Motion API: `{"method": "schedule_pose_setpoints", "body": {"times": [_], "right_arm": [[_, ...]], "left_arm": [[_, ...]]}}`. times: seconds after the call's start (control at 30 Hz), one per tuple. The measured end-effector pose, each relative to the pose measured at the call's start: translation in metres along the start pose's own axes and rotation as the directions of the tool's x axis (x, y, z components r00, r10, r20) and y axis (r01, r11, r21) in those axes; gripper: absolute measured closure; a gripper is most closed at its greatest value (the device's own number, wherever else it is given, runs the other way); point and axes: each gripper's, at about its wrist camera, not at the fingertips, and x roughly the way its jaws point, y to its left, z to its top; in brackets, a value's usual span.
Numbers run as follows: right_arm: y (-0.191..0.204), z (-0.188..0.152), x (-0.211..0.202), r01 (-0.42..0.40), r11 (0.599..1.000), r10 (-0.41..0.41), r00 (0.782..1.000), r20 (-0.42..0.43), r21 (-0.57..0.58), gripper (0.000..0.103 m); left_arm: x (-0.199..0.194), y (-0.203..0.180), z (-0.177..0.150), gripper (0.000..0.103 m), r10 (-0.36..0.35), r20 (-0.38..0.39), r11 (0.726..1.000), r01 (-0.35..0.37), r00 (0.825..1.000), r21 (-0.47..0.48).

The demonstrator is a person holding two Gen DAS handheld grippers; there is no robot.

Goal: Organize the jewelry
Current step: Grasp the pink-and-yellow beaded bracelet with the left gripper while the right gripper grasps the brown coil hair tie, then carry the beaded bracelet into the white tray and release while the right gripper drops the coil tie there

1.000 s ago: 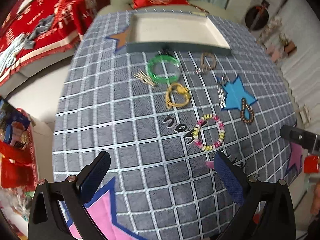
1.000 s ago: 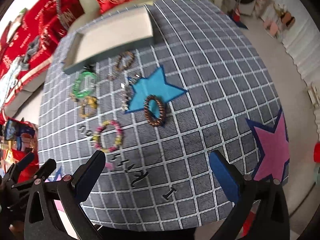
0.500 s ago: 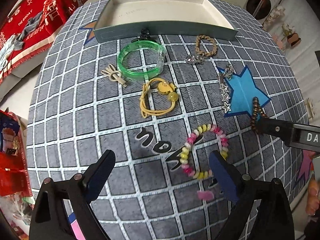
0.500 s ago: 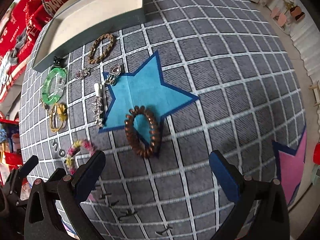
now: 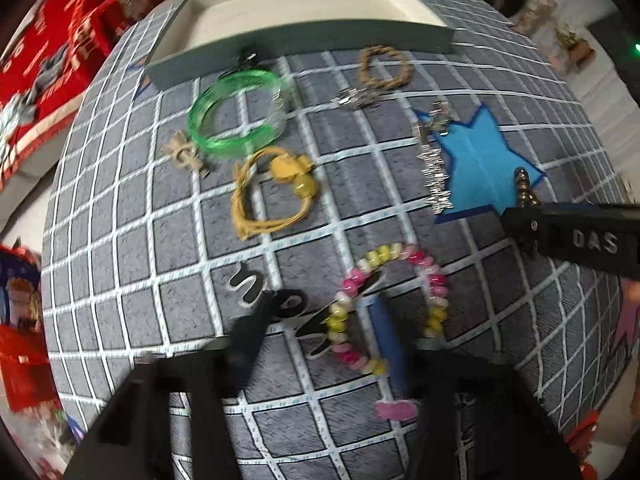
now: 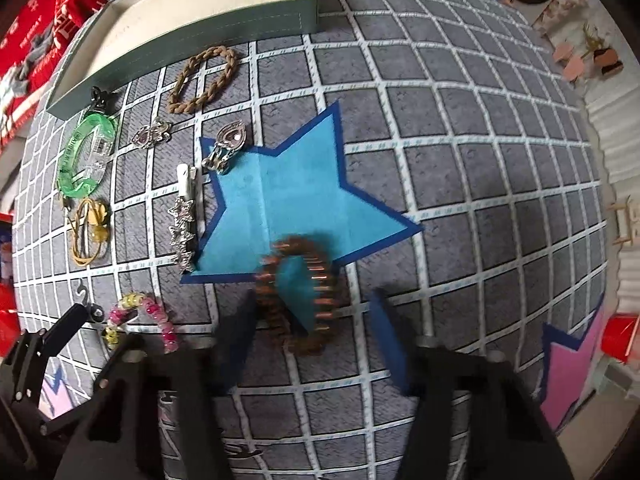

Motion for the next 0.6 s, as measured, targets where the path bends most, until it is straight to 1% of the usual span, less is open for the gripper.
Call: {"method": "schedule_pose_setpoints", "body": {"times": [0.03,0.1,0.13,0.2,0.33,0.47,0.6], "right_arm": [[-0.002,0.002,-0.002,-0.015,1.0,0.015,1.0,-0.005,0.006,0.068],[-0.007,0.007,-0.007,-0.037,0.999,0.037,0.999,-0.01,0.01,0.078],[-0.017,0.009,-0.011,-0.053,0.999,0.054,0.998,-0.015,0.011,0.078],[-0.022,0.013,-0.018,-0.096,0.995,0.097,0.995,-0.016,0.018,0.078],[-0.036,0.022,-0.039,-0.173,0.984,0.173,0.985,-0.003,0.031,0.078],[-0.045,0.041,-0.061,-0.221,0.974,0.221,0.975,0.006,0.048,0.078],[-0.049,0.061,-0.083,-0.247,0.968,0.245,0.969,0.03,0.043,0.078]], "left_arm": [[0.0,-0.004,0.002,0.077,-0.005,0.002,1.0,0.005,1.0,0.023],[0.002,-0.012,0.007,0.079,-0.018,-0.003,0.999,0.018,1.0,0.048],[0.005,-0.013,0.013,0.079,-0.044,-0.012,0.998,0.044,0.999,0.041],[0.002,-0.011,0.016,0.079,-0.084,-0.018,0.996,0.084,0.996,0.015],[-0.007,0.0,0.024,0.079,-0.161,-0.011,0.986,0.16,0.987,-0.05],[-0.019,0.013,0.038,0.079,-0.202,0.011,0.975,0.203,0.979,-0.09],[-0.034,0.024,0.048,0.079,-0.221,0.045,0.968,0.225,0.974,-0.115]]}}
